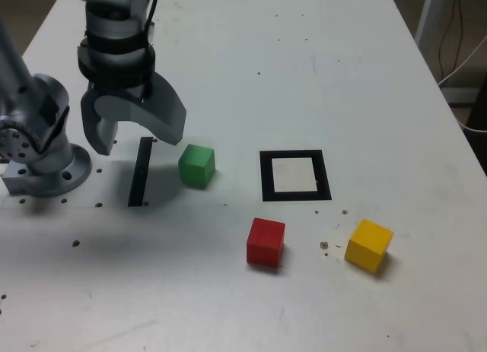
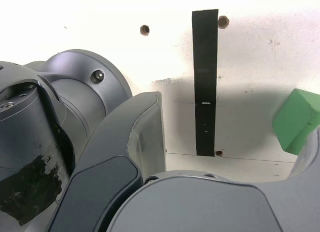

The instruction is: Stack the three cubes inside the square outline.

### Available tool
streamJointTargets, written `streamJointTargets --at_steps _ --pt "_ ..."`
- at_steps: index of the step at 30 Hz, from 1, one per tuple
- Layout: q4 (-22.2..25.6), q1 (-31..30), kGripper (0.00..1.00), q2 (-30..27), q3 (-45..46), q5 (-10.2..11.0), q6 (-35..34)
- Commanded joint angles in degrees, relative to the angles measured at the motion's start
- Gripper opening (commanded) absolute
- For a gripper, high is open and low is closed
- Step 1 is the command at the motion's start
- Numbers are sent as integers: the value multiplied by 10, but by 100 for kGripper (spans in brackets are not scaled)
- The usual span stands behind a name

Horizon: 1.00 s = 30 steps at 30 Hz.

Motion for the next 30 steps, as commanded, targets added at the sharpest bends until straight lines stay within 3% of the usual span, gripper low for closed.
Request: streamJointTargets --at_steps 1,18,30 --pt "1 -1 99 2 -2 0 -1" --pt "4 -6 99 7 -13 -1 -8" --pt "46 -100 99 64 -110 -10 -63"
